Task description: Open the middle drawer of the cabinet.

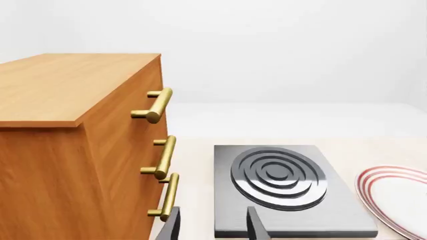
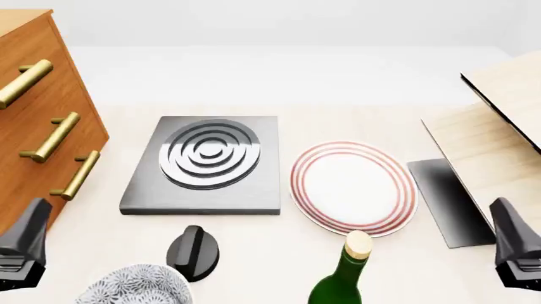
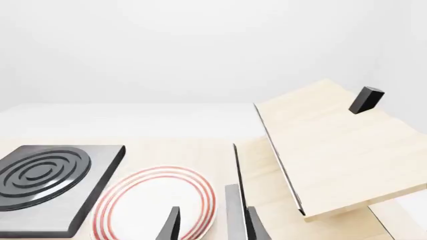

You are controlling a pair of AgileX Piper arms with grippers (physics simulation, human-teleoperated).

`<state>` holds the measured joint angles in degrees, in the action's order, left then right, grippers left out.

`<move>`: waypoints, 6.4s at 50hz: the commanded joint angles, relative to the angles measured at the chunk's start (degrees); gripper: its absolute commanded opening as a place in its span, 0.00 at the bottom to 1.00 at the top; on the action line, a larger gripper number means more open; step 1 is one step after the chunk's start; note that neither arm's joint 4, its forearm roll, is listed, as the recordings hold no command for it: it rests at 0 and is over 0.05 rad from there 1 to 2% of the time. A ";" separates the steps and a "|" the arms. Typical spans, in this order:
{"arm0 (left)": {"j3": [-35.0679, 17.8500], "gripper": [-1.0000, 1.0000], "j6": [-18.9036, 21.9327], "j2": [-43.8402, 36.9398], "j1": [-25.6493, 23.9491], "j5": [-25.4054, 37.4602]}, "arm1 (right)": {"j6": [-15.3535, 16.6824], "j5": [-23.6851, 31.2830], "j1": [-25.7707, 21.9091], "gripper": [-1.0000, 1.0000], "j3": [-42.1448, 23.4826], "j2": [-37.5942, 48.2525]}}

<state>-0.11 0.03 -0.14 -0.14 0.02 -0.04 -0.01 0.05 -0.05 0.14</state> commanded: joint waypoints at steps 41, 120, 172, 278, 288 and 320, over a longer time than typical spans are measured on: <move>0.06 1.00 3.88 -4.51 -1.13 -3.86 | -0.38 -0.36 0.30 1.00 -0.10 1.07; -12.13 1.00 55.05 -23.31 -17.72 -12.11 | -0.42 -0.33 0.30 1.00 -0.11 1.03; -16.68 1.00 65.97 -44.52 -9.28 -14.45 | -0.46 -0.24 0.30 1.00 -0.11 0.91; -14.36 1.00 77.66 -74.06 7.46 -46.26 | -0.42 -0.26 0.29 1.00 -0.11 0.98; -13.95 1.00 77.32 -75.97 8.33 -47.32 | -0.42 -0.25 0.30 1.00 -0.11 0.95; -13.14 1.00 76.96 -80.30 12.01 -51.93 | -0.40 -0.38 0.27 1.00 -0.11 1.11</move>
<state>-13.76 77.06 -78.70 11.67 -49.13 -0.73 -0.44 0.41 -0.20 1.55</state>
